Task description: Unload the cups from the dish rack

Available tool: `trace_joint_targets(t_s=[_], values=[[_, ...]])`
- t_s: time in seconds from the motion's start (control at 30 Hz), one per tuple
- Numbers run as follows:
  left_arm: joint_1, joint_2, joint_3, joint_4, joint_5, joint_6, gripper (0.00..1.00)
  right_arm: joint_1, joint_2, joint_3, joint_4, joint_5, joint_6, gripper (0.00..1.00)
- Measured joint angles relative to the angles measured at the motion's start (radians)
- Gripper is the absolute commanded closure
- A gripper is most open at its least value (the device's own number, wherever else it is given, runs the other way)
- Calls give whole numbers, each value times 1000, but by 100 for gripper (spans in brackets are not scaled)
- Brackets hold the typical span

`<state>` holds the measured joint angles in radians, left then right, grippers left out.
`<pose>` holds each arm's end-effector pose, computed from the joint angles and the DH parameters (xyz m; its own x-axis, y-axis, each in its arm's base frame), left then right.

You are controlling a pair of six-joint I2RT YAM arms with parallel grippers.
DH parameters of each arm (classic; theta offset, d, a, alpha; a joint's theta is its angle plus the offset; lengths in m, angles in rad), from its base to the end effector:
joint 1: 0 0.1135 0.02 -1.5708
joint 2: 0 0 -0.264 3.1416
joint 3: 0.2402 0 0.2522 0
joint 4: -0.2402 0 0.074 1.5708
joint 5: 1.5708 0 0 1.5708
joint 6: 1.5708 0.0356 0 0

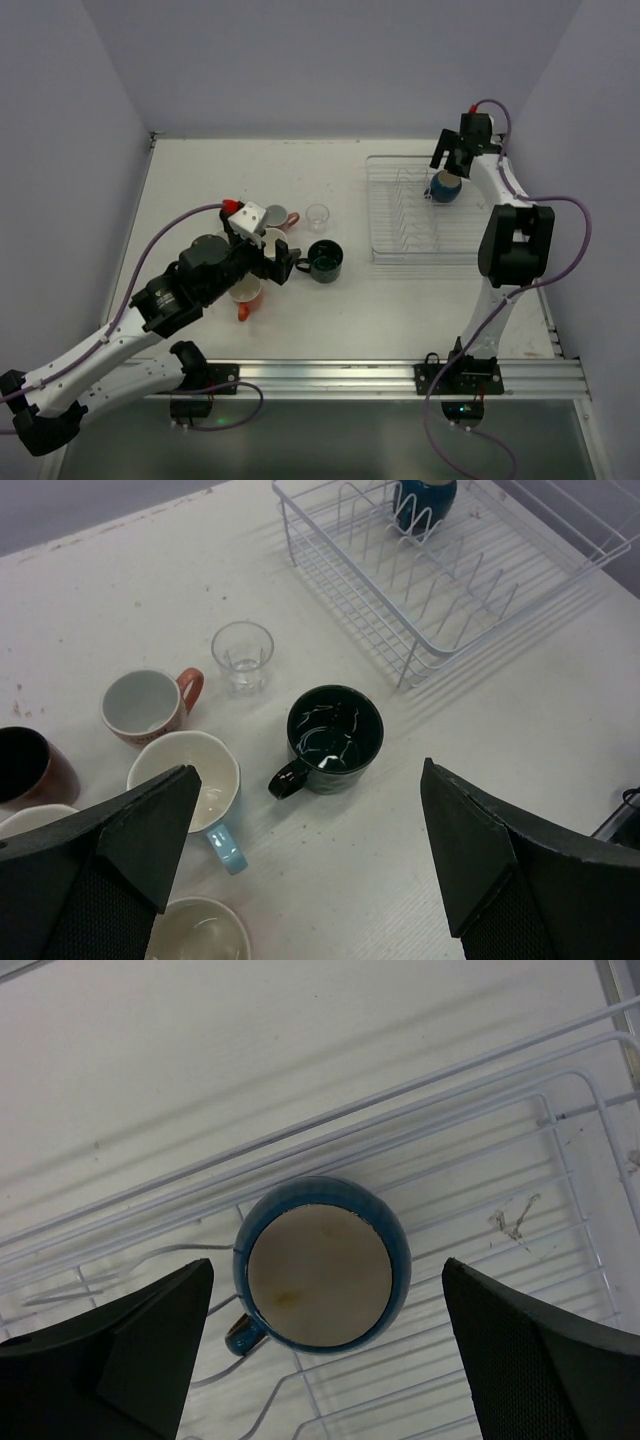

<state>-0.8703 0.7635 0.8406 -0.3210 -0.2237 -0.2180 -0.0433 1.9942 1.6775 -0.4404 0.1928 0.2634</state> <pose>0.1184 -0.1282 0.3485 -0.2832 0.0087 -0.9590 0.5587 0.8143 -0.1576 0.4584 -0.0267 0.2601 -0.6152 0.2824 -0.7360 0.3540 0.9332 0.0622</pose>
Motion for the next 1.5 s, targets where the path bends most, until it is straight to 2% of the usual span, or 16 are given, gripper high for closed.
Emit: trace_joint_targets(t_s=[0.43,0.53,0.57,0.6,0.63,0.73,0.9,1.1,1.3,1.5], values=[[52,-15,-14,27,69,6,0,0,122,50,-85,-32,-3,1],[64,-11,-14,28,78,5,0,-3,138,60,-87,-31,-7,21],[67,-10,-14,28,82,5,0,-3,138,60,-85,-30,-10,37],[71,-8,-14,29,87,5,0,-3,137,60,-85,-29,-13,46],[75,-5,-14,29,89,5,0,-3,137,60,-85,-28,-13,51],[85,8,-14,38,106,4,0,-3,111,19,-57,-24,-15,55],[88,45,-11,57,153,-6,3,-3,-64,-219,64,0,-14,56],[90,110,22,97,267,-56,8,-3,-464,-499,150,-60,39,56],[90,187,25,240,388,-168,8,-3,-818,-756,341,-228,127,57],[89,348,26,438,499,-282,13,-2,-973,-1020,545,-546,321,58]])
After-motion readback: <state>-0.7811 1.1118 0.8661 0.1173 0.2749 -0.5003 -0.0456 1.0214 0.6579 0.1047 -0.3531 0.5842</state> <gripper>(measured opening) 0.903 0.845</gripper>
